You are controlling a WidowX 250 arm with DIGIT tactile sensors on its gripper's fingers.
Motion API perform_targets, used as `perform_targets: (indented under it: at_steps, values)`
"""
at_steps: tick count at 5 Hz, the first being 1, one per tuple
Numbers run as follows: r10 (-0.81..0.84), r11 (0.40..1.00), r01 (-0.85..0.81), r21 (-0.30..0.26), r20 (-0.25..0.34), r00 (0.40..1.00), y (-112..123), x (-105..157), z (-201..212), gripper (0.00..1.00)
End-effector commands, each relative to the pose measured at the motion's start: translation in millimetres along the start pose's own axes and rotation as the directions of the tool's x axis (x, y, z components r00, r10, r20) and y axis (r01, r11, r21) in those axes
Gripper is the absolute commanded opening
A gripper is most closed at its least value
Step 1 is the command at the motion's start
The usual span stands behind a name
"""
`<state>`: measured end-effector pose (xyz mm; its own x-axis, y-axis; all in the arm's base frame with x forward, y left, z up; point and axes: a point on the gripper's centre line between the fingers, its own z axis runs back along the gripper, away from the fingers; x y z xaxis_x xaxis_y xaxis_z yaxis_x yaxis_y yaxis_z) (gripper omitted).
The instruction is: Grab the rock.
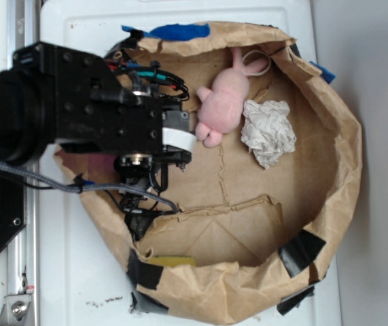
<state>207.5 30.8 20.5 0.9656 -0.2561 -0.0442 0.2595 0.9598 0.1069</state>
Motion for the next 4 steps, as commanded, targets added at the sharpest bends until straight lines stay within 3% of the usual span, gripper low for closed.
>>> perform_targets:
  at_steps: [1, 2, 3, 4]
  values:
    - [-0.041, 0.999, 0.04, 0.019, 0.022, 0.999, -2.4, 10.9, 2.9, 1.0]
    - [-0.042, 0.998, 0.041, 0.039, 0.014, 0.999, -1.7, 15.4, -1.4, 1.0]
    - [-0.032, 0.999, 0.031, 0.038, 0.026, 0.999, 0.1, 16.3, -1.9, 0.46]
    - [-0.022, 0.999, 0.021, 0.034, 0.037, 0.999, 1.9, 17.0, -0.5, 0.0]
